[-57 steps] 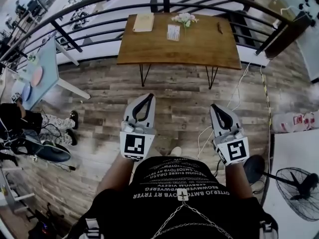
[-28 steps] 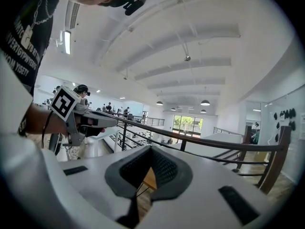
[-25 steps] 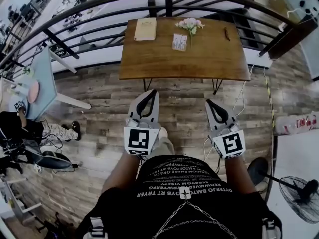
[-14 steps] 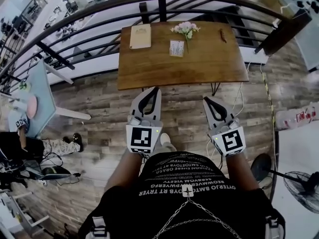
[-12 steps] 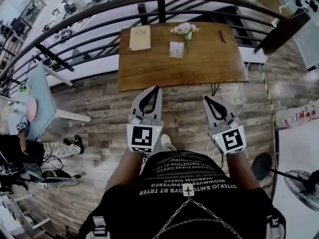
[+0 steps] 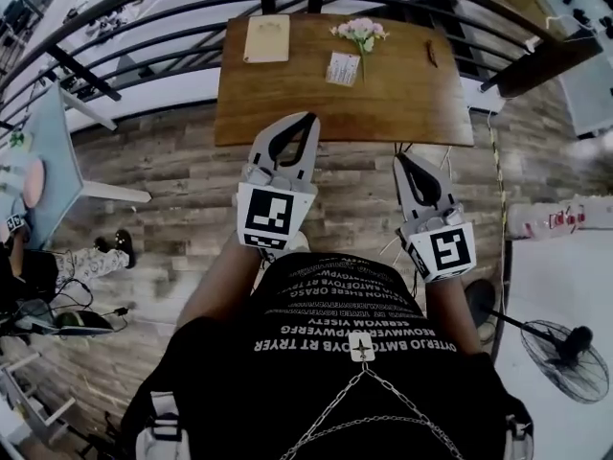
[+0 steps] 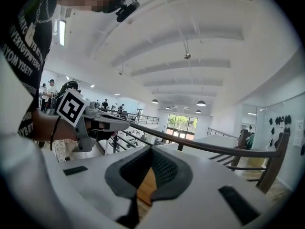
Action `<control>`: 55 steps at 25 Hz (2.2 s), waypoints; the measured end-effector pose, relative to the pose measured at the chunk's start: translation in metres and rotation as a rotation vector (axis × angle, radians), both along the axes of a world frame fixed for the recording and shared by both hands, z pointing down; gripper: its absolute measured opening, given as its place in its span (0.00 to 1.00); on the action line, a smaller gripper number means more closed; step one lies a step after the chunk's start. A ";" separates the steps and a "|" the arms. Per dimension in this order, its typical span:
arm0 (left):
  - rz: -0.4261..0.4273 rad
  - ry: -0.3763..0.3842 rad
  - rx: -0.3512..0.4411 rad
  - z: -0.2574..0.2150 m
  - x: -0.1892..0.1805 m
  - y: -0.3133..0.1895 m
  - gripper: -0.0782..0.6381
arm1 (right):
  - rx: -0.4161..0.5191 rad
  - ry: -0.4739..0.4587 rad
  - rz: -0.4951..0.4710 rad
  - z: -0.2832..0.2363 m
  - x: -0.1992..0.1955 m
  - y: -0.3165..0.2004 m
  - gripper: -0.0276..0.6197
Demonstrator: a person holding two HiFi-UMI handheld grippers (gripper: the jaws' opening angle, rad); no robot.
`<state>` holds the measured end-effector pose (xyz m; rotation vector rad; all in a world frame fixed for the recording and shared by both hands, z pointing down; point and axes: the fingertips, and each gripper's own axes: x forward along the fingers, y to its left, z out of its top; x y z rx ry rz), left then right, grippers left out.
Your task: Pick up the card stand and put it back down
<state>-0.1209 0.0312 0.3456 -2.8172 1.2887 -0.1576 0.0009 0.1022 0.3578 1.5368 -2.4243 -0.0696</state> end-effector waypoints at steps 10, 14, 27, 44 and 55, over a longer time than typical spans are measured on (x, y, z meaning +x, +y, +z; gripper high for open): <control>-0.001 0.007 -0.053 0.023 0.004 -0.018 0.15 | -0.032 0.013 0.021 0.013 0.012 -0.015 0.05; -0.025 -0.006 -0.072 0.034 0.008 -0.030 0.15 | -0.053 -0.001 0.032 0.023 0.033 -0.034 0.05; -0.083 -0.051 -0.075 0.027 0.041 -0.097 0.15 | -0.051 -0.036 -0.044 0.026 0.069 -0.121 0.05; -0.145 -0.056 -0.039 0.023 0.076 -0.176 0.15 | -0.069 -0.037 -0.092 0.028 0.108 -0.205 0.05; -0.250 -0.066 0.018 0.013 0.097 -0.202 0.15 | -0.037 -0.050 -0.149 0.020 0.147 -0.245 0.05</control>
